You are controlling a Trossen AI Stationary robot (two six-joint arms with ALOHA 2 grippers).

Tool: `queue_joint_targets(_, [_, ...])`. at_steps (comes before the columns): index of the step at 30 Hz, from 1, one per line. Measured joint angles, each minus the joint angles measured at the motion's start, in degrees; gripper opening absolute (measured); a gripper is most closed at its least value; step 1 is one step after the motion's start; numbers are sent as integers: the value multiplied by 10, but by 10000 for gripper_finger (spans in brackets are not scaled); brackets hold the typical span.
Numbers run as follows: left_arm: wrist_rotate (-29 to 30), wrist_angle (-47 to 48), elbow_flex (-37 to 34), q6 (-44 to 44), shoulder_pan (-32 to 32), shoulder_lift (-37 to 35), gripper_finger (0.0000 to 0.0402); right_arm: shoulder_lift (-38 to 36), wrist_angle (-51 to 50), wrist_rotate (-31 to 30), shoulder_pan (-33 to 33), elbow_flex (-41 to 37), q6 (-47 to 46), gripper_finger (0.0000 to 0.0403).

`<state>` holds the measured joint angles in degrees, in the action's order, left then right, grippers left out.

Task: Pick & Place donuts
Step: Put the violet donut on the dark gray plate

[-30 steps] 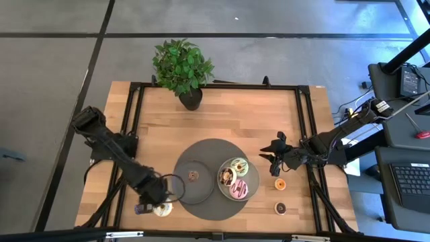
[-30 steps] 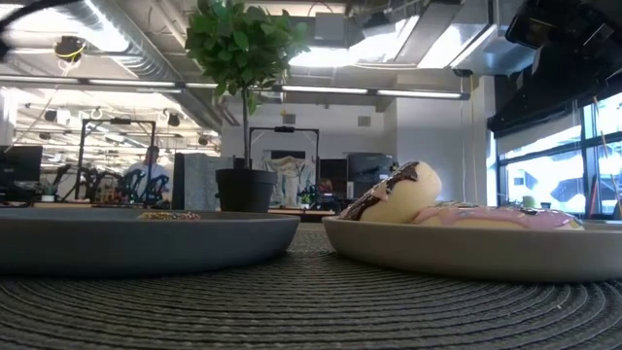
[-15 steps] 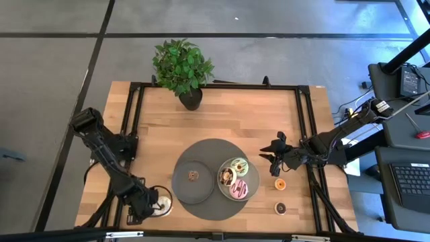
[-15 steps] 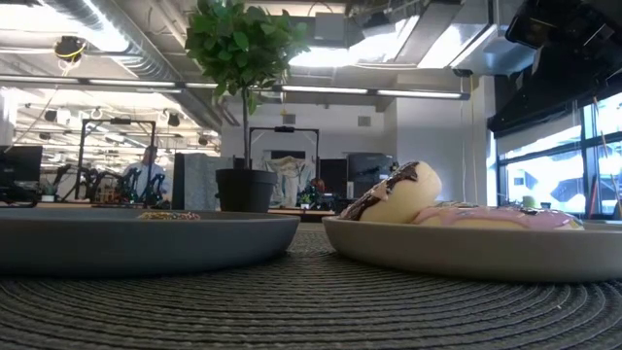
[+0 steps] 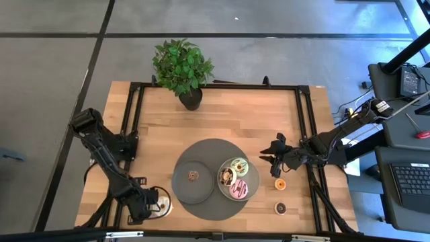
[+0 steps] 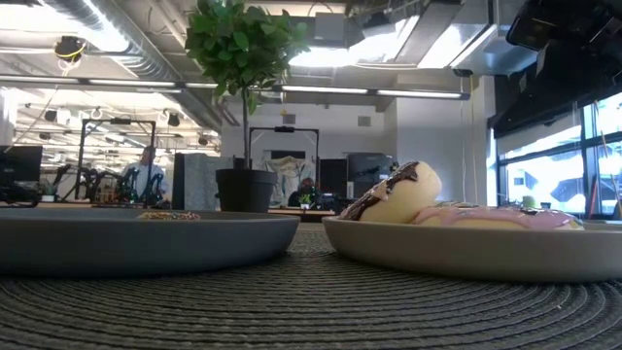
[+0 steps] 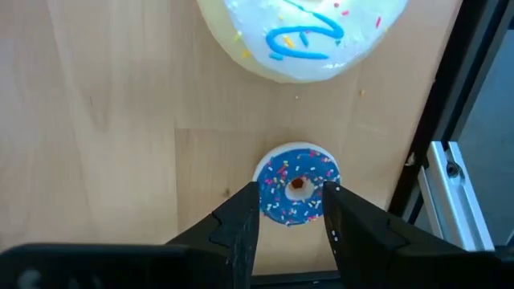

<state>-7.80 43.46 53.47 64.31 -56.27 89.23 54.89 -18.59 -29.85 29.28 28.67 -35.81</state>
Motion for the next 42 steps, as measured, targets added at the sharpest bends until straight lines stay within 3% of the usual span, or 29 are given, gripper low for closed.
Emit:
queue_joint_targets(22, [-9, -34, -35, -16, -6, 1, 128, 0, 5, -1, 0, 0, -73, 103])
queue_joint_targets(42, [-18, -31, -35, -14, -7, 1, 127, 0, 9, -22, 0, 0, -74, 103])
